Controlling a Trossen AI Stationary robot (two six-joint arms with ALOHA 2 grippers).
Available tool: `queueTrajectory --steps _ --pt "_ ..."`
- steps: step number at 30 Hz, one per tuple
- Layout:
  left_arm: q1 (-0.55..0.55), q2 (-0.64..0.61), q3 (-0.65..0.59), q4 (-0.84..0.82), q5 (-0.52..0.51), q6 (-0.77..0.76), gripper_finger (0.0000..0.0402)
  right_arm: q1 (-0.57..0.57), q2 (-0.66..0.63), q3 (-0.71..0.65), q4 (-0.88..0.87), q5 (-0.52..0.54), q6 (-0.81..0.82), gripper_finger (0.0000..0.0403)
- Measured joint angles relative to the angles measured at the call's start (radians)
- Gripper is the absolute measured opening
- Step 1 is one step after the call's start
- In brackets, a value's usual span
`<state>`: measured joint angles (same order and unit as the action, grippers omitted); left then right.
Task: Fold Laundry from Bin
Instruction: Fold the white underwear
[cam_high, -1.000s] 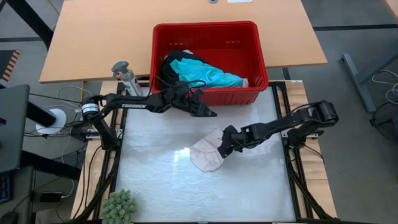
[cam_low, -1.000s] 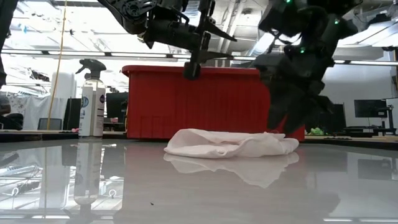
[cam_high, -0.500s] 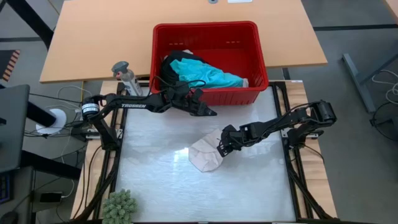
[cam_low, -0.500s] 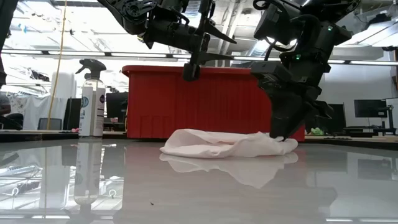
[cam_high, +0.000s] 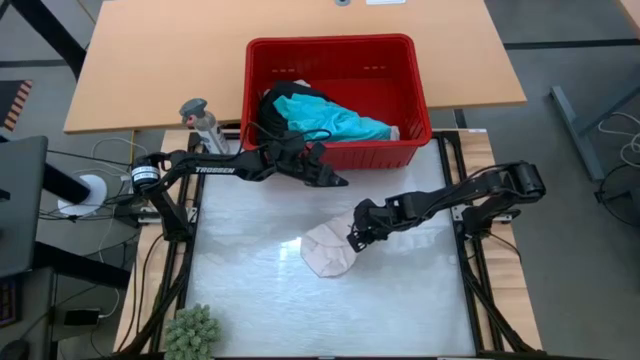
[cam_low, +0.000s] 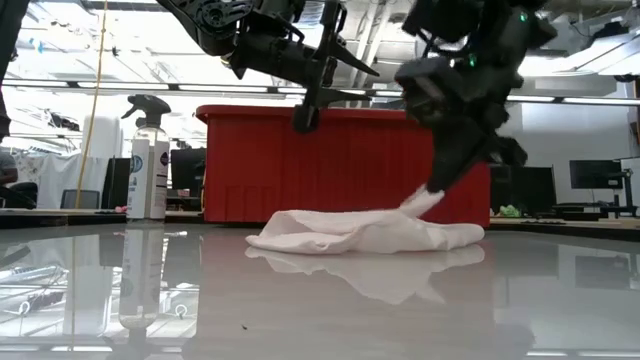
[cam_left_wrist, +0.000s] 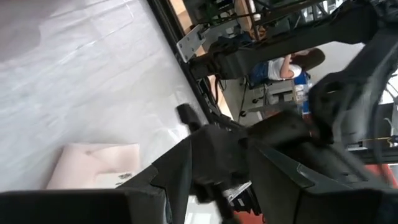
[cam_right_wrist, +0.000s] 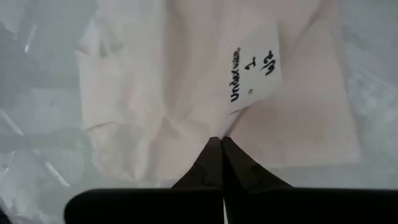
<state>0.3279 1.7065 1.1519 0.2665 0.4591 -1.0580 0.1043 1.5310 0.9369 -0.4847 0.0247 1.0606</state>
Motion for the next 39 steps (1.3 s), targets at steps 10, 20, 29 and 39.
queueTrajectory --steps 10,20,29,39 --pt "0.000 0.000 0.000 -0.040 -0.003 0.034 0.0142 0.000 -0.016 0.047 -0.228 0.017 0.005 0.0019" --pt "0.000 0.000 0.000 -0.064 -0.003 0.046 0.0142 -0.014 -0.016 0.047 -0.294 0.028 -0.014 0.0022" --pt "-0.001 0.001 0.000 -0.078 -0.003 0.053 0.0142 -0.013 -0.015 0.047 -0.335 0.028 -0.042 0.0059" --pt "-0.001 0.001 0.000 -0.078 0.054 0.095 0.0142 0.012 -0.015 0.047 -0.249 0.030 -0.245 0.0119"
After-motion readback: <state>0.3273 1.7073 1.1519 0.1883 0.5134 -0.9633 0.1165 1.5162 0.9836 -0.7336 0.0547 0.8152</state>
